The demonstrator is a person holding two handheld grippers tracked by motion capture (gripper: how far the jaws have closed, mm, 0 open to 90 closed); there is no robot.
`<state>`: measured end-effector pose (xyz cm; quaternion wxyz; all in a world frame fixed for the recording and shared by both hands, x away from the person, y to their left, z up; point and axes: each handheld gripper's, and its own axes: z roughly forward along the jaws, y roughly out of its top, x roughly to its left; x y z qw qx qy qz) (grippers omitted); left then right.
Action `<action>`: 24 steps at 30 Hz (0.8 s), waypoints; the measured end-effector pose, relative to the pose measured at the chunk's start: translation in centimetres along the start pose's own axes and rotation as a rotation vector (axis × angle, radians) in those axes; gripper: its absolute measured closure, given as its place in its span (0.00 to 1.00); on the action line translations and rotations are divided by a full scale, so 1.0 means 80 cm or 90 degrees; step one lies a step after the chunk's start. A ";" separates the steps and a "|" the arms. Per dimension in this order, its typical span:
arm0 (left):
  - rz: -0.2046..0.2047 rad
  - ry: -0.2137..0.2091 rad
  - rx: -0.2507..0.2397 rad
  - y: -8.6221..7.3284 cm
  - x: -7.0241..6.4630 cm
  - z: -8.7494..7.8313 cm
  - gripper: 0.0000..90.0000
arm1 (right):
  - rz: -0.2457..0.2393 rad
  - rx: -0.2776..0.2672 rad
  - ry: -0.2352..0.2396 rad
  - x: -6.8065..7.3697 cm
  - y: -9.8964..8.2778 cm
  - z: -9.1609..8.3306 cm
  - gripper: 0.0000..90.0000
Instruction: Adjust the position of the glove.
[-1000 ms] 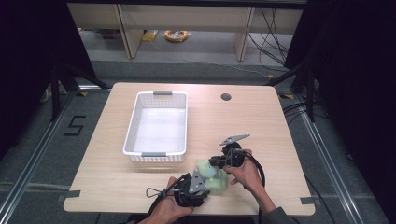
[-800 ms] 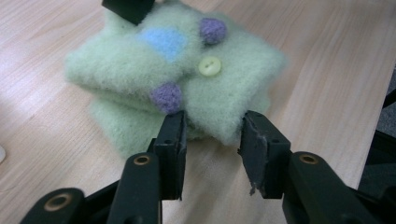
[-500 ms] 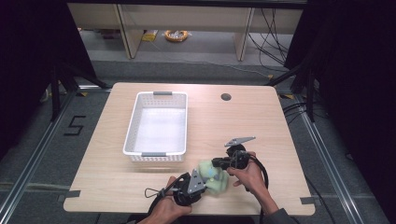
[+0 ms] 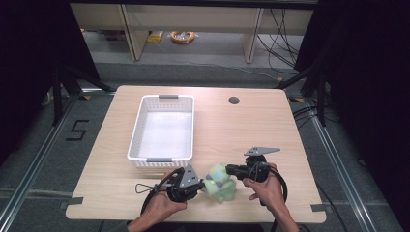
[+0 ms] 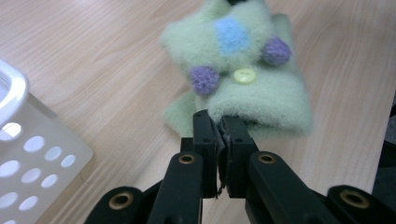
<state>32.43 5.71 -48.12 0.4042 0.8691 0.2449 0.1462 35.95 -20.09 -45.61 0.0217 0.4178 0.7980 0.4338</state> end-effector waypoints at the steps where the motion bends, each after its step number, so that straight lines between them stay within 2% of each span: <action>1: -0.008 -0.003 -0.001 0.000 0.002 0.001 0.96 | 0.015 -0.002 -0.007 0.005 -0.004 -0.001 0.93; 2: 0.011 -0.009 0.003 0.000 0.006 0.002 0.96 | 0.002 -0.008 -0.013 0.004 -0.007 -0.001 0.93; 3: 0.005 -0.006 0.009 0.000 0.007 0.002 0.96 | 0.007 -0.014 -0.017 0.007 -0.011 -0.001 0.93; 4: 0.010 -0.006 0.011 0.001 0.010 0.002 0.96 | 0.034 -0.011 -0.016 0.013 -0.014 -0.002 0.93; 5: 0.012 -0.013 0.003 0.002 0.012 0.002 0.96 | 0.016 -0.012 -0.015 0.012 -0.017 -0.001 0.93; 7: 0.010 -0.020 0.006 0.004 0.017 0.003 0.96 | 0.030 -0.017 -0.017 0.017 -0.021 -0.001 0.93; 8: 0.007 -0.024 0.005 0.003 0.018 0.004 0.96 | 0.019 -0.020 -0.017 0.017 -0.023 -0.001 0.93; 9: 0.022 -0.021 0.007 0.004 0.019 0.005 0.96 | 0.022 -0.028 -0.029 0.019 -0.026 -0.003 0.93; 10: 0.015 -0.020 0.009 0.003 0.018 0.008 0.96 | 0.040 -0.031 -0.026 0.024 -0.027 -0.004 0.93; 11: 0.019 -0.019 0.015 0.002 0.019 0.009 0.96 | 0.027 -0.031 -0.025 0.024 -0.029 -0.005 0.93; 12: 0.029 -0.030 0.016 0.002 0.019 0.012 0.96 | 0.014 -0.033 -0.030 0.025 -0.030 -0.005 0.93; 13: 0.032 -0.025 0.017 0.003 0.019 0.013 0.96 | 0.008 -0.035 -0.042 0.029 -0.033 -0.007 0.93; 14: 0.024 -0.029 0.013 0.003 0.019 0.014 0.96 | 0.031 -0.034 -0.036 0.034 -0.035 -0.007 0.93; 15: 0.031 -0.029 0.013 0.003 0.021 0.014 0.96 | 0.030 -0.039 -0.041 0.037 -0.038 -0.008 0.92; 18: 0.024 -0.030 0.008 0.004 0.021 0.014 0.96 | 0.010 -0.038 -0.037 0.040 -0.046 -0.011 0.92; 19: 0.028 -0.026 0.009 0.006 0.023 0.013 0.96 | 0.038 -0.030 -0.038 0.046 -0.049 -0.011 0.92; 20: 0.031 -0.025 0.009 0.006 0.023 0.013 0.96 | 0.033 -0.033 -0.042 0.046 -0.052 -0.011 0.92; 21: 0.041 -0.030 0.004 0.007 0.023 0.015 0.96 | 0.007 -0.032 -0.045 0.043 -0.054 -0.011 0.92; 24: 0.043 -0.027 0.010 0.006 0.022 0.021 0.96 | -0.007 -0.027 -0.049 0.045 -0.060 -0.007 0.92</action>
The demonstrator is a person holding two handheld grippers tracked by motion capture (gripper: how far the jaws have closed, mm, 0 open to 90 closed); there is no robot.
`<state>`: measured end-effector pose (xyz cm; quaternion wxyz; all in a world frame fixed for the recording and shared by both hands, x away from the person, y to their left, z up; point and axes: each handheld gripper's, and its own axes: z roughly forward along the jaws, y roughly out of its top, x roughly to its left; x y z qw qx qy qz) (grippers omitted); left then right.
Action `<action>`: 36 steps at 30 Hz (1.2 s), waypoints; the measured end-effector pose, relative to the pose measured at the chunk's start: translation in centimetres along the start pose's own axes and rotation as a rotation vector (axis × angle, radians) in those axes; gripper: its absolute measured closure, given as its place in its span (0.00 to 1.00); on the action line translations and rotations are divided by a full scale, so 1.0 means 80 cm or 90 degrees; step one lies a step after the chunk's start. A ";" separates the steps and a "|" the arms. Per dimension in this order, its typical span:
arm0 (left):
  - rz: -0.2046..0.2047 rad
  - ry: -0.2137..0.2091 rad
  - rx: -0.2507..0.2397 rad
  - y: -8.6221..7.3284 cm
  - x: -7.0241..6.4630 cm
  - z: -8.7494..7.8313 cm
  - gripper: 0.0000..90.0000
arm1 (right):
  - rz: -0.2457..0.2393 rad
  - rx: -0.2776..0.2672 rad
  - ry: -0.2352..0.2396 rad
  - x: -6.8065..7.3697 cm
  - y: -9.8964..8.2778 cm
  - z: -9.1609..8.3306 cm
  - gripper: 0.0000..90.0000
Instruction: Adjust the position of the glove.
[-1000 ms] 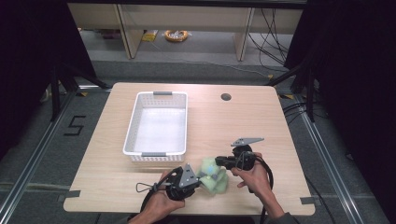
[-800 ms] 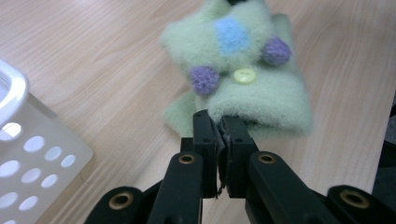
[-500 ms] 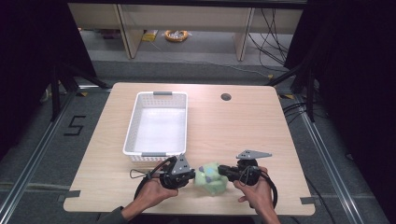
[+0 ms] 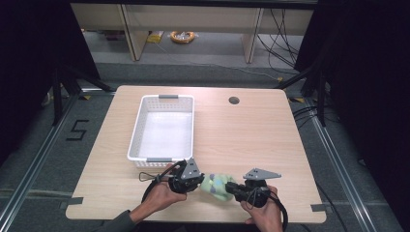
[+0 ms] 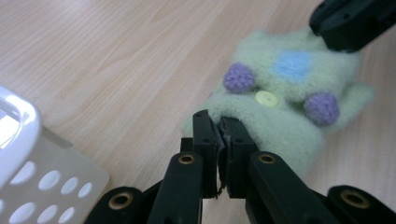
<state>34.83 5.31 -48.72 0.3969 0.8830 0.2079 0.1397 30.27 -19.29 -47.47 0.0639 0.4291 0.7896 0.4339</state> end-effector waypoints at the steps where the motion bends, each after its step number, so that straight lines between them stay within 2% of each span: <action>1: 0.004 0.001 -0.001 -0.001 0.000 0.003 0.96 | -0.004 0.001 -0.001 0.002 -0.002 0.001 0.92; 2: -0.006 -0.003 0.001 -0.002 0.000 0.004 0.96 | -0.004 0.010 -0.003 0.004 -0.003 0.001 0.91; 3: -0.003 -0.004 0.001 -0.003 0.002 0.006 0.96 | -0.005 0.020 -0.004 0.006 -0.004 0.002 0.91; 4: -0.007 -0.002 0.004 -0.003 0.003 0.005 0.95 | 0.007 0.019 -0.003 0.009 -0.006 0.003 0.91; 5: -0.006 0.000 0.000 -0.004 0.004 0.006 0.95 | -0.009 0.018 -0.003 0.006 -0.008 0.004 0.90; 6: 0.000 0.003 -0.001 -0.004 0.005 0.005 0.95 | -0.008 0.025 -0.006 0.006 -0.009 0.004 0.89; 7: -0.015 0.001 -0.001 -0.005 0.003 0.006 0.95 | -0.012 0.026 -0.003 0.006 -0.010 0.005 0.88; 9: -0.011 0.000 0.009 -0.007 0.007 0.006 0.93 | -0.011 0.036 -0.002 0.007 -0.012 0.005 0.84; 10: -0.028 -0.004 0.007 -0.009 0.006 0.008 0.92 | -0.017 0.039 -0.002 0.008 -0.012 0.004 0.83; 12: -0.026 0.000 0.013 -0.012 0.009 0.007 0.89 | -0.022 0.046 -0.006 0.008 -0.012 0.000 0.79; 14: -0.039 0.007 0.015 -0.014 0.010 0.005 0.85 | -0.024 0.042 0.001 0.007 -0.012 -0.005 0.76; 15: -0.030 0.006 0.012 -0.014 0.012 0.004 0.82 | -0.028 0.046 -0.012 0.008 -0.012 -0.008 0.75; 16: -0.051 0.004 0.008 -0.015 0.010 0.002 0.81 | -0.027 0.049 -0.014 0.008 -0.012 -0.010 0.74; 17: -0.052 0.008 0.010 -0.015 0.009 0.000 0.80 | -0.048 0.039 -0.010 0.005 -0.012 -0.011 0.73; 18: -0.053 0.011 0.016 -0.016 0.009 -0.003 0.79 | -0.051 0.041 -0.021 0.004 -0.012 -0.014 0.72; 19: -0.057 0.012 0.009 -0.016 0.007 -0.004 0.78 | -0.055 0.042 -0.017 0.003 -0.011 -0.015 0.71; 20: -0.052 0.012 0.011 -0.017 0.007 -0.007 0.77 | -0.060 0.044 -0.025 0.003 -0.011 -0.016 0.70; 21: -0.064 0.012 0.015 -0.018 0.006 -0.010 0.75 | -0.067 0.049 -0.033 0.004 -0.011 -0.017 0.69; 22: -0.060 0.011 0.019 -0.019 0.006 -0.014 0.74 | -0.071 0.056 -0.042 0.005 -0.011 -0.017 0.69; 24: -0.081 0.011 0.012 -0.021 0.005 -0.020 0.71 | -0.089 0.062 -0.042 0.006 -0.011 -0.016 0.69; 25: -0.075 0.008 0.011 -0.022 0.006 -0.024 0.71 | -0.107 0.059 -0.041 0.006 -0.012 -0.013 0.69; 26: -0.103 -0.002 0.002 -0.024 0.004 -0.027 0.71 | -0.111 0.068 -0.036 0.008 -0.011 -0.012 0.69; 27: -0.110 -0.009 0.000 -0.025 0.002 -0.029 0.71 | -0.125 0.069 -0.038 0.010 -0.011 -0.008 0.68; 28: -0.107 -0.019 -0.003 -0.025 0.000 -0.030 0.70 | -0.122 0.077 -0.042 0.012 -0.011 -0.006 0.68; 29: -0.109 -0.028 0.001 -0.026 -0.003 -0.032 0.70 | -0.133 0.076 -0.046 0.013 -0.010 -0.003 0.68; 30: -0.113 -0.037 -0.002 -0.026 -0.007 -0.031 0.69 | -0.131 0.092 -0.046 0.014 -0.010 -0.002 0.67; 31: -0.117 -0.044 0.006 -0.026 -0.011 -0.030 0.67 | -0.137 0.085 -0.051 0.013 -0.009 0.001 0.67; 32: -0.124 -0.047 0.000 -0.025 -0.016 -0.028 0.66 | -0.132 0.092 -0.050 0.014 -0.009 0.003 0.67; 33: -0.106 -0.054 0.010 -0.025 -0.017 -0.026 0.66 | -0.137 0.100 -0.050 0.012 -0.008 0.003 0.67; 34: -0.110 -0.053 0.014 -0.024 -0.019 -0.024 0.66 | -0.139 0.091 -0.050 0.012 -0.009 0.006 0.68; 36: -0.102 -0.062 0.025 -0.023 -0.022 -0.016 0.66 | -0.137 0.105 -0.053 0.010 -0.010 0.007 0.70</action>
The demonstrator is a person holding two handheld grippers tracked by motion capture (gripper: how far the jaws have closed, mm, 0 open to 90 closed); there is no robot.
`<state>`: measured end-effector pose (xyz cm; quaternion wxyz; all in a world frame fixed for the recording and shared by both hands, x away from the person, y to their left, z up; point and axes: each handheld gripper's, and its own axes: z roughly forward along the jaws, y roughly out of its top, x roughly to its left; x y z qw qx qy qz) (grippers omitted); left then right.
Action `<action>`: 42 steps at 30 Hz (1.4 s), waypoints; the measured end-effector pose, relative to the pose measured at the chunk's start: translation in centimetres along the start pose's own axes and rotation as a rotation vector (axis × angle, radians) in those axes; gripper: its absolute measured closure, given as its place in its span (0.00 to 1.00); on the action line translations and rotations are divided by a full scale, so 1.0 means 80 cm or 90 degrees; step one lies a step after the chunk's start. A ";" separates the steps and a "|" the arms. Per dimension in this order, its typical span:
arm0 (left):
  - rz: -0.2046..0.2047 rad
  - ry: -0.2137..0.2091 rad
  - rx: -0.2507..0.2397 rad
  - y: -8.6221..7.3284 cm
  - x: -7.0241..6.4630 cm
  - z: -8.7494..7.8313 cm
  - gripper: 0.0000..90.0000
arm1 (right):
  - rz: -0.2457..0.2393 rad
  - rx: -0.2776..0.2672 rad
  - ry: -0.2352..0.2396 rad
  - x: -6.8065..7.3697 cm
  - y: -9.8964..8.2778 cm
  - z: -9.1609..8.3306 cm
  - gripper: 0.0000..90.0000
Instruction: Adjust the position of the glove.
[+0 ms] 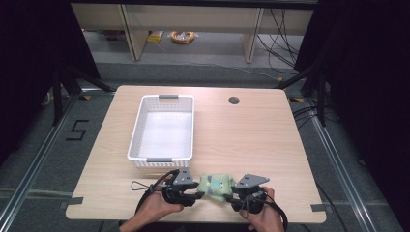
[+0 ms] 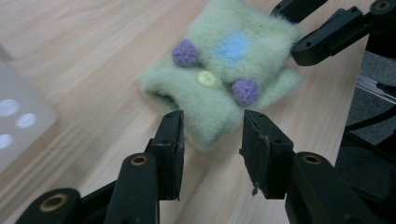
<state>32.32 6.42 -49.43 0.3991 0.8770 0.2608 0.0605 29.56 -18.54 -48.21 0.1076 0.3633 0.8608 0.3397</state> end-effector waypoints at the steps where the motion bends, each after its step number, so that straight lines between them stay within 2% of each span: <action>1: -0.005 0.003 0.002 0.000 -0.001 0.003 0.67 | -0.001 0.007 0.001 -0.001 0.000 0.001 0.72; 2: 0.012 0.006 0.009 0.001 0.001 0.005 0.67 | -0.001 0.003 -0.002 -0.002 -0.001 0.003 0.74; 3: 0.000 0.013 0.006 0.000 0.001 0.007 0.69 | -0.001 -0.004 -0.001 -0.003 -0.001 0.005 0.76; 5: 0.009 0.018 0.003 0.000 0.003 0.007 0.78 | 0.005 -0.002 0.013 -0.004 0.000 0.006 0.84; 6: 0.002 0.025 0.001 -0.001 0.004 0.008 0.84 | 0.001 0.010 0.017 -0.005 0.001 0.004 0.87; 7: 0.011 0.028 -0.001 -0.001 0.004 0.007 0.89 | -0.004 0.008 0.022 -0.006 0.002 0.004 0.89; 8: 0.024 0.036 0.002 0.000 0.006 0.006 0.93 | 0.005 -0.009 0.024 -0.005 0.002 0.006 0.90; 9: 0.013 0.035 0.001 0.000 0.004 0.005 0.94 | -0.018 -0.003 0.029 -0.007 0.003 0.005 0.91; 10: 0.022 0.043 -0.003 0.001 0.004 0.004 0.95 | -0.013 0.004 0.032 -0.006 0.004 0.002 0.91; 11: 0.027 0.042 0.001 0.002 0.005 0.002 0.96 | -0.020 -0.013 0.030 -0.005 0.004 0.004 0.91; 12: 0.017 0.049 -0.003 0.003 0.006 0.002 0.96 | -0.003 -0.004 0.035 -0.003 0.005 0.000 0.91; 13: 0.031 0.044 -0.003 0.006 0.008 0.000 0.96 | 0.000 -0.017 0.033 -0.002 0.005 0.000 0.91; 14: 0.022 0.044 -0.008 0.007 0.007 0.000 0.96 | -0.012 -0.015 0.036 -0.003 0.006 -0.005 0.91; 15: 0.017 0.051 -0.011 0.009 0.008 -0.001 0.96 | -0.007 -0.020 0.039 -0.001 0.006 -0.006 0.91; 17: 0.030 0.052 -0.020 0.015 0.010 -0.002 0.96 | -0.015 -0.036 0.035 0.001 0.007 -0.010 0.91; 18: 0.027 0.054 -0.022 0.018 0.011 -0.003 0.96 | -0.011 -0.036 0.043 0.002 0.009 -0.014 0.91; 19: 0.027 0.052 -0.026 0.020 0.011 -0.002 0.96 | 0.000 -0.034 0.037 0.004 0.009 -0.018 0.91; 20: 0.030 0.057 -0.024 0.022 0.012 0.000 0.96 | 0.003 -0.052 0.029 0.005 0.009 -0.017 0.91; 21: 0.036 0.057 -0.021 0.024 0.014 0.001 0.96 | 0.007 -0.042 0.034 0.005 0.009 -0.019 0.91; 22: 0.018 0.054 -0.020 0.023 0.014 0.004 0.96 | 0.004 -0.042 0.033 0.004 0.008 -0.017 0.91; 23: 0.024 0.049 -0.014 0.023 0.017 0.006 0.96 | 0.023 -0.033 0.034 0.007 0.005 -0.014 0.90; 24: 0.013 0.053 -0.007 0.021 0.018 0.009 0.96 | 0.020 -0.034 0.039 0.006 0.003 -0.010 0.90; 25: 0.019 0.045 -0.005 0.019 0.021 0.011 0.96 | 0.026 -0.023 0.042 0.006 0.000 -0.006 0.90; 26: 0.005 0.044 -0.006 0.015 0.022 0.013 0.96 | 0.028 -0.018 0.041 0.006 -0.002 -0.002 0.90; 28: 0.005 0.037 -0.001 0.014 0.023 0.013 0.95 | 0.035 -0.005 0.041 0.005 -0.005 0.000 0.88; 30: -0.001 0.036 -0.005 0.013 0.021 0.012 0.95 | 0.037 -0.012 0.041 0.003 -0.007 0.002 0.86; 31: 0.008 0.035 -0.003 0.013 0.021 0.011 0.95 | 0.041 -0.019 0.039 0.002 -0.009 0.003 0.85; 32: -0.004 0.031 -0.003 0.012 0.019 0.011 0.95 | 0.045 -0.016 0.036 0.001 -0.009 0.003 0.85; 34: 0.012 0.033 0.002 0.012 0.020 0.010 0.95 | 0.040 -0.016 0.036 -0.001 -0.010 0.004 0.85; 36: -0.007 0.029 -0.005 0.010 0.016 0.011 0.94 | 0.032 -0.008 0.034 -0.004 -0.009 0.003 0.84; 37: -0.002 0.026 -0.003 0.010 0.015 0.010 0.94 | 0.034 -0.004 0.031 -0.007 -0.008 0.002 0.84; 39: 0.004 0.027 -0.004 0.009 0.012 0.007 0.94 | 0.038 -0.018 0.031 -0.011 -0.008 0.003 0.83; 40: 0.005 0.025 -0.005 0.008 0.011 0.006 0.94 | 0.047 0.001 0.029 -0.012 -0.007 -0.001 0.82; 41: 0.002 0.027 -0.006 0.007 0.009 0.005 0.94 | 0.042 -0.017 0.031 -0.013 -0.007 0.002 0.82; 42: 0.016 0.023 -0.009 0.007 0.008 0.004 0.94 | 0.043 -0.001 0.029 -0.014 -0.006 -0.002 0.81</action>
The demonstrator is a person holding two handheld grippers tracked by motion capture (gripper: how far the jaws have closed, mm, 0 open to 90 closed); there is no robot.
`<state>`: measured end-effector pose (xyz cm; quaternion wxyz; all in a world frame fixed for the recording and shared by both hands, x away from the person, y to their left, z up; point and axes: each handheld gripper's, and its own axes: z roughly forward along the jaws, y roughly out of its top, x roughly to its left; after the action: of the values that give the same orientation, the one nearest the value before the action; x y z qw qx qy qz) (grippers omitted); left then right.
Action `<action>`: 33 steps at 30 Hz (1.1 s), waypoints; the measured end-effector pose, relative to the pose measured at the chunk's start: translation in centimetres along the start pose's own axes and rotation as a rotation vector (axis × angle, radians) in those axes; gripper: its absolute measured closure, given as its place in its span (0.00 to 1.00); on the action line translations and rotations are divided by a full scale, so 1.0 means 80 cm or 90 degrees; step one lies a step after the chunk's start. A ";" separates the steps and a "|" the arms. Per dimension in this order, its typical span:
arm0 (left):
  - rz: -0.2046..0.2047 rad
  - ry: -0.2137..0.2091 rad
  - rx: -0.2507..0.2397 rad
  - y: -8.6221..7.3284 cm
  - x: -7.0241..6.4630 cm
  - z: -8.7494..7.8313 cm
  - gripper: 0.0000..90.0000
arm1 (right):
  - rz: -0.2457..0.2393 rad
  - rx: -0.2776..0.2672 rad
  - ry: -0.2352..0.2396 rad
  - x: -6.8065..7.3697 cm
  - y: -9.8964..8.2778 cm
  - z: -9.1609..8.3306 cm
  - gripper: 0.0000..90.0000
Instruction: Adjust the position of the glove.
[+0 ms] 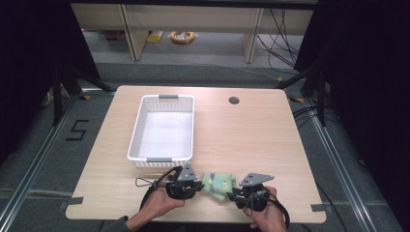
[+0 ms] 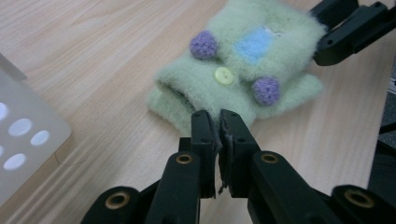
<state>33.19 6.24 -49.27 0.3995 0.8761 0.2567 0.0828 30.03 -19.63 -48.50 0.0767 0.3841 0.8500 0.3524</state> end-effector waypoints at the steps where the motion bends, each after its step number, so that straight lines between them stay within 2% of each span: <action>1: -0.015 0.001 -0.001 -0.001 -0.003 0.000 0.94 | -0.005 -0.008 -0.001 0.000 0.001 0.000 0.80; 2: -0.006 0.000 -0.001 -0.001 -0.004 -0.002 0.94 | -0.015 -0.022 0.000 -0.001 0.001 0.001 0.80; 3: -0.011 0.002 -0.005 -0.002 -0.006 -0.002 0.94 | -0.020 -0.025 -0.002 -0.002 0.002 0.001 0.80; 4: -0.001 0.002 -0.005 -0.001 -0.006 -0.004 0.94 | -0.025 -0.014 -0.003 -0.002 0.004 -0.002 0.80; 5: -0.007 0.001 -0.007 -0.002 -0.009 -0.005 0.94 | -0.034 -0.018 -0.007 -0.002 0.004 -0.002 0.82; 6: 0.000 -0.001 -0.012 -0.002 -0.010 -0.005 0.94 | -0.045 -0.017 -0.011 -0.001 0.006 -0.002 0.83; 7: -0.002 0.003 -0.012 -0.002 -0.013 -0.006 0.94 | -0.043 -0.011 -0.017 0.001 0.007 -0.003 0.85; 8: 0.008 0.003 -0.013 -0.002 -0.013 -0.006 0.94 | -0.050 -0.024 -0.011 0.001 0.008 -0.001 0.85; 9: 0.000 0.010 -0.015 -0.003 -0.015 -0.006 0.94 | -0.049 -0.018 -0.017 0.000 0.009 -0.003 0.85; 10: 0.005 0.006 -0.017 -0.002 -0.016 -0.007 0.94 | -0.052 -0.010 -0.013 -0.001 0.011 -0.005 0.85; 11: -0.004 0.005 -0.023 -0.003 -0.018 -0.006 0.94 | -0.057 -0.029 -0.022 -0.002 0.011 -0.002 0.85; 12: 0.013 0.005 -0.017 -0.003 -0.018 -0.006 0.94 | -0.060 -0.032 -0.022 -0.004 0.011 -0.001 0.85; 13: 0.010 0.008 -0.013 -0.004 -0.018 -0.006 0.93 | -0.056 -0.024 -0.020 -0.004 0.011 -0.001 0.85; 14: -0.001 0.007 -0.011 -0.005 -0.018 -0.005 0.92 | -0.061 -0.026 -0.021 -0.004 0.012 0.000 0.84; 15: 0.003 0.011 -0.008 -0.006 -0.014 -0.004 0.91 | -0.069 -0.020 -0.012 -0.005 0.014 -0.002 0.82; 16: -0.010 0.008 -0.007 -0.007 -0.013 -0.003 0.89 | -0.068 -0.025 -0.013 -0.005 0.014 -0.001 0.79; 17: -0.007 0.007 0.003 -0.008 -0.010 -0.004 0.86 | -0.069 -0.031 -0.015 -0.006 0.014 -0.001 0.74; 19: -0.040 -0.001 -0.009 -0.010 -0.010 -0.006 0.75 | -0.049 -0.015 -0.013 -0.007 0.014 -0.005 0.65; 20: -0.037 -0.002 -0.006 -0.010 -0.007 -0.009 0.70 | -0.054 -0.023 -0.007 -0.010 0.014 -0.009 0.63; 21: -0.060 0.002 -0.015 -0.010 -0.007 -0.010 0.66 | -0.039 -0.024 -0.010 -0.009 0.015 -0.014 0.59; 22: -0.063 0.002 -0.012 -0.009 -0.003 -0.013 0.61 | -0.040 -0.036 -0.007 -0.013 0.017 -0.017 0.55; 23: -0.084 0.003 -0.015 -0.008 -0.001 -0.015 0.56 | -0.024 -0.047 -0.007 -0.015 0.018 -0.022 0.53; 24: -0.102 -0.001 -0.019 -0.008 0.002 -0.016 0.54 | -0.011 -0.055 -0.018 -0.018 0.020 -0.026 0.52; 25: -0.125 -0.006 -0.029 -0.007 0.004 -0.015 0.53 | -0.002 -0.061 -0.026 -0.021 0.023 -0.029 0.52; 27: -0.135 0.003 -0.035 -0.005 0.006 -0.013 0.51 | 0.015 -0.060 -0.036 -0.025 0.028 -0.030 0.50; 28: -0.127 0.001 -0.021 -0.005 0.009 -0.012 0.50 | 0.022 -0.061 -0.032 -0.027 0.030 -0.028 0.50; 29: -0.152 -0.002 -0.030 -0.004 0.008 -0.008 0.49 | 0.026 -0.058 -0.027 -0.028 0.032 -0.025 0.49; 30: -0.151 -0.005 -0.011 -0.004 0.012 -0.006 0.47 | 0.035 -0.053 -0.018 -0.028 0.034 -0.020 0.48; 32: -0.175 -0.008 -0.017 -0.003 0.013 -0.001 0.46 | 0.054 -0.037 0.001 -0.027 0.038 -0.010 0.49; 33: -0.184 -0.007 -0.019 -0.002 0.013 0.002 0.45 | 0.052 -0.051 -0.003 -0.028 0.038 -0.002 0.49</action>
<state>34.08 6.80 -49.55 0.4215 0.8247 0.3764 0.0234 33.36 -19.92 -46.69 0.0793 0.4160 0.8187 0.3878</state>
